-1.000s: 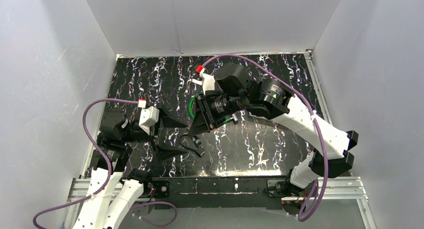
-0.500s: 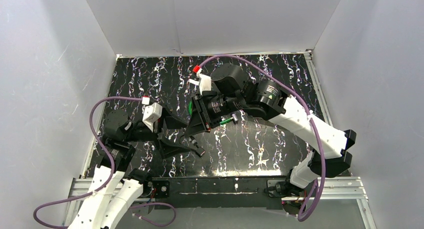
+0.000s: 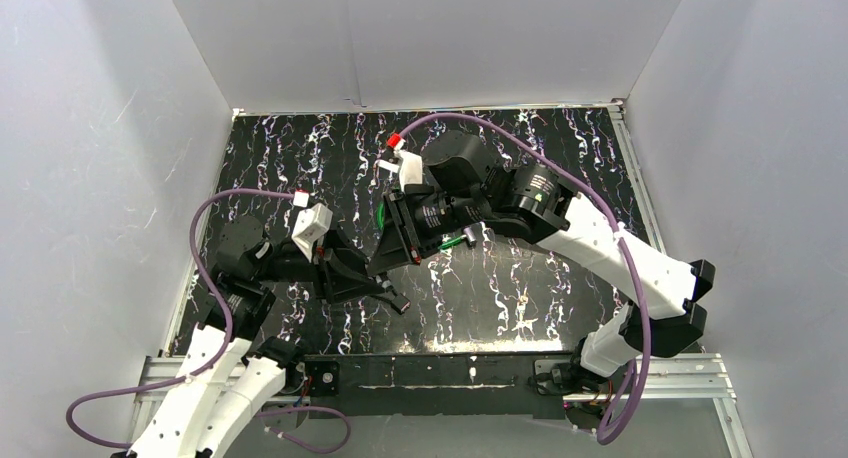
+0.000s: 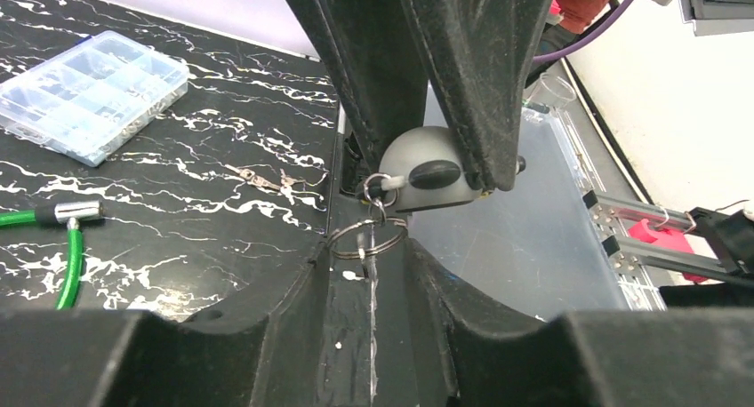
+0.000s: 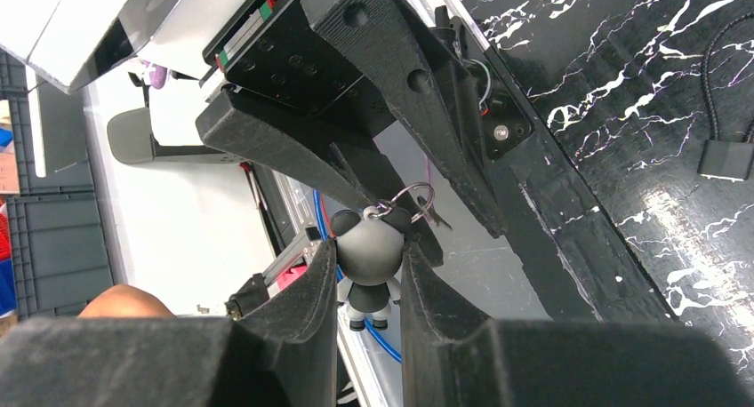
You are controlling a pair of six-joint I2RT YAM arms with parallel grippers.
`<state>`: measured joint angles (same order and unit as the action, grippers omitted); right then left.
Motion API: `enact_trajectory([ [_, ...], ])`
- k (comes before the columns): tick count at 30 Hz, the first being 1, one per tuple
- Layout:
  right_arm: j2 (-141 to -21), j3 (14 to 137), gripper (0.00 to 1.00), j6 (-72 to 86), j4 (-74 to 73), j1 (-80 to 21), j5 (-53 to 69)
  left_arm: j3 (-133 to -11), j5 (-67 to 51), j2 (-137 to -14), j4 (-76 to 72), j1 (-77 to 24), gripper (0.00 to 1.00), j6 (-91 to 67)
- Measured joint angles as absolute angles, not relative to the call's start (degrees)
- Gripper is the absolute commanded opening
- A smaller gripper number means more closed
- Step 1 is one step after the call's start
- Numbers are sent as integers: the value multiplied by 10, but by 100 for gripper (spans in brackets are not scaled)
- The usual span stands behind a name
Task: Unlock with the key
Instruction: Pick up the key from the center of the board.
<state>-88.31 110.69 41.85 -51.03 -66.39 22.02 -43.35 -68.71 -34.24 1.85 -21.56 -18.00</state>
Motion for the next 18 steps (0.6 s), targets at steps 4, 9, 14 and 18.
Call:
enact_trajectory([
  [4, -874, 1097, 1, 419, -506, -664, 215, -438, -687, -342, 32, -216, 33, -170],
  [9, -860, 1086, 1, 422, -499, -664, 211, -440, -687, -338, 53, -216, 26, -150],
  [14, -852, 1076, 1, 425, -494, -664, 211, -442, -686, -335, 65, -216, 11, -140],
  [18, -848, 1061, 1, 430, -488, -664, 211, -456, -684, -335, 70, -216, 2, -133],
])
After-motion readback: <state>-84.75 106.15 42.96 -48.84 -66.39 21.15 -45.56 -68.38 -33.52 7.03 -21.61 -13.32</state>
